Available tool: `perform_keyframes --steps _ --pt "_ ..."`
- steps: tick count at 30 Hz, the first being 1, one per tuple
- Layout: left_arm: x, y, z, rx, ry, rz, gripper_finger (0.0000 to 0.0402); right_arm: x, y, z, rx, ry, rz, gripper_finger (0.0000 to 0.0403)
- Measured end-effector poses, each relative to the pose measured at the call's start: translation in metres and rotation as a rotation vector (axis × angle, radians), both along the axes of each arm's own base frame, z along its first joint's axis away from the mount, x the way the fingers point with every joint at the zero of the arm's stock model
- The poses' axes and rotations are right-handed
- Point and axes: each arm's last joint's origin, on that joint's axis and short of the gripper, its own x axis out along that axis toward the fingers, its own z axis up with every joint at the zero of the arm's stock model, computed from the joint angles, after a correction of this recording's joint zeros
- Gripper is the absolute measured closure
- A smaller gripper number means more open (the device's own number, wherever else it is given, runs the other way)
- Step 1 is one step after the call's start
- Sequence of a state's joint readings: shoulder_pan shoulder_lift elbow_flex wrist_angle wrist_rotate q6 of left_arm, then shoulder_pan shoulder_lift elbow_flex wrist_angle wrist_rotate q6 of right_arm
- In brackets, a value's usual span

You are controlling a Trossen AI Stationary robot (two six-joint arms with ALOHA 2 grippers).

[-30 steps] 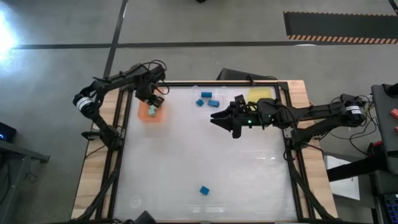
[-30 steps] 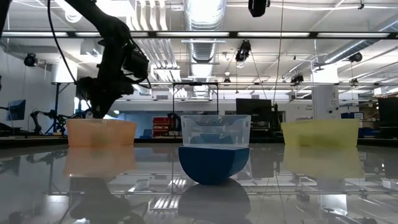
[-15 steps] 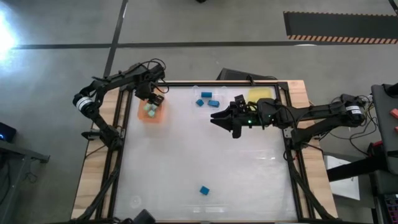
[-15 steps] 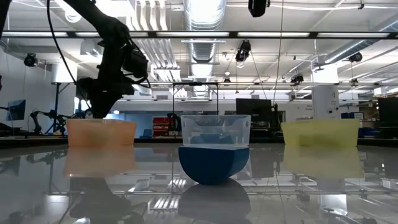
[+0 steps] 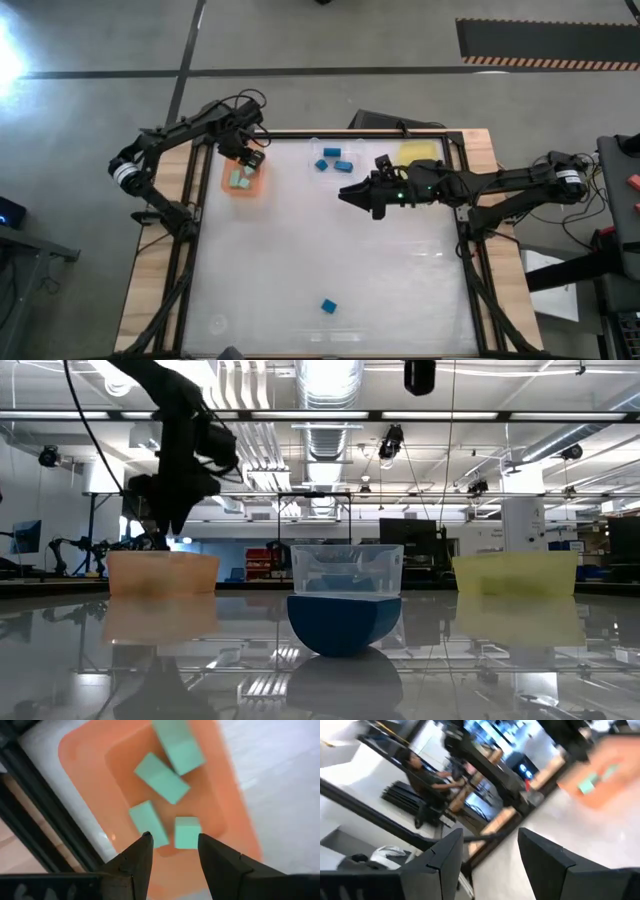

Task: Sort & place blocks by color
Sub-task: Put the blue half circle block into the transparent bin

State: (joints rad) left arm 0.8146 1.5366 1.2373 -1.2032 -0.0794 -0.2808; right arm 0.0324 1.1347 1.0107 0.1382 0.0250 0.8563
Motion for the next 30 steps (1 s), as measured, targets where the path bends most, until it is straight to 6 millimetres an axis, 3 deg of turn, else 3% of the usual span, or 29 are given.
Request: perform_keyframes --steps 7,17,25,30 --pt "0.006 -0.041 0.039 0.128 -0.182 -0.060 0.0260 -0.002 0.015 -0.016 0.118 0.164 0.036 0.0223" --pt "0.022 -0.102 0.094 0.342 -0.617 -0.169 0.0260 0.009 0.052 -0.038 0.240 0.269 0.120 0.0223" --pt "0.025 -0.126 0.112 0.389 -0.769 -0.237 0.0260 0.019 0.090 -0.067 0.334 0.407 0.166 0.0223" --pt "0.029 -0.135 0.115 0.387 -0.809 -0.275 0.0260 0.029 0.108 -0.076 0.242 0.622 0.172 0.0223"
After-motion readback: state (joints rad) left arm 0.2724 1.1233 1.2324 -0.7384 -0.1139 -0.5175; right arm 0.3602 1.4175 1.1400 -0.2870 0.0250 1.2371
